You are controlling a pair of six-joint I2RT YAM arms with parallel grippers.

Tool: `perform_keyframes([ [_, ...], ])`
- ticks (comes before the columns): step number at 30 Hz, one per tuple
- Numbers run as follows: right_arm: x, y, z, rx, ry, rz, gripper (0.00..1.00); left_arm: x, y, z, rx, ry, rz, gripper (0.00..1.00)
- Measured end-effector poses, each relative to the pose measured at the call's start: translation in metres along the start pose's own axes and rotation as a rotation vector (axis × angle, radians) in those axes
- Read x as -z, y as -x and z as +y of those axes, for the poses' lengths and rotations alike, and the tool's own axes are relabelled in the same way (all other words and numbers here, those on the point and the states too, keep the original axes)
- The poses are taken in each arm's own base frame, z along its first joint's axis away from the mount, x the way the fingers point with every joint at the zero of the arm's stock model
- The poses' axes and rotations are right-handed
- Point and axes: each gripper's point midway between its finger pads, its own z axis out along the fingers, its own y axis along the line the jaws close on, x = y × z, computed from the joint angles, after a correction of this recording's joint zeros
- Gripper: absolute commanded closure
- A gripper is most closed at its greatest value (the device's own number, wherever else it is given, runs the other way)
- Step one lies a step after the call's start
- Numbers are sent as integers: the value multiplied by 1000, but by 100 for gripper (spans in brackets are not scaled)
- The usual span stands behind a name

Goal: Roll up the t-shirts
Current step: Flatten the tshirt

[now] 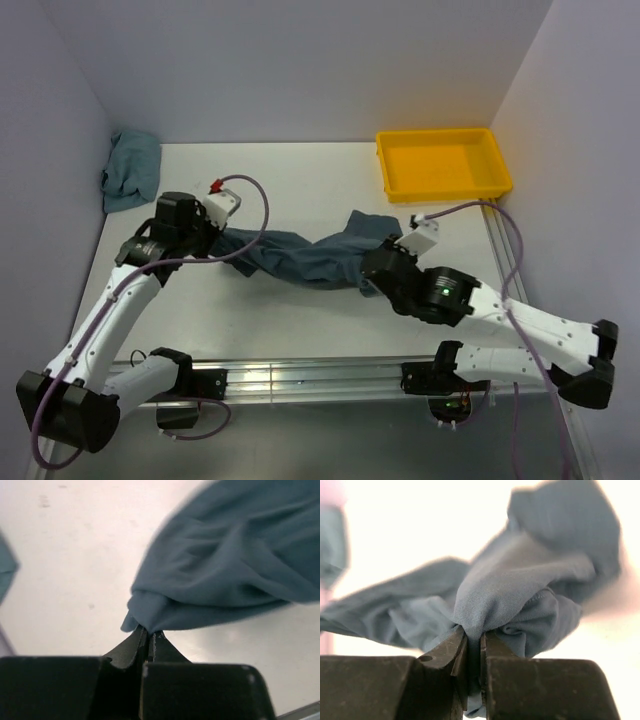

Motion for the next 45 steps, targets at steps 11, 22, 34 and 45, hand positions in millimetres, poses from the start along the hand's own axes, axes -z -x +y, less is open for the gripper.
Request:
perform_keyframes([
  [11,-31,95,-47,-62,-126,-119,100,8,-14,66,102,102,72,100],
  [22,-156,4,-82,73,-279,227,97,-44,-45,56,197,-67,189,100],
  [34,-198,35,-44,52,-238,203,98,-120,-32,83,272,-94,229,89],
  [45,-227,20,-60,18,-276,266,61,-133,-25,89,327,-74,193,21],
])
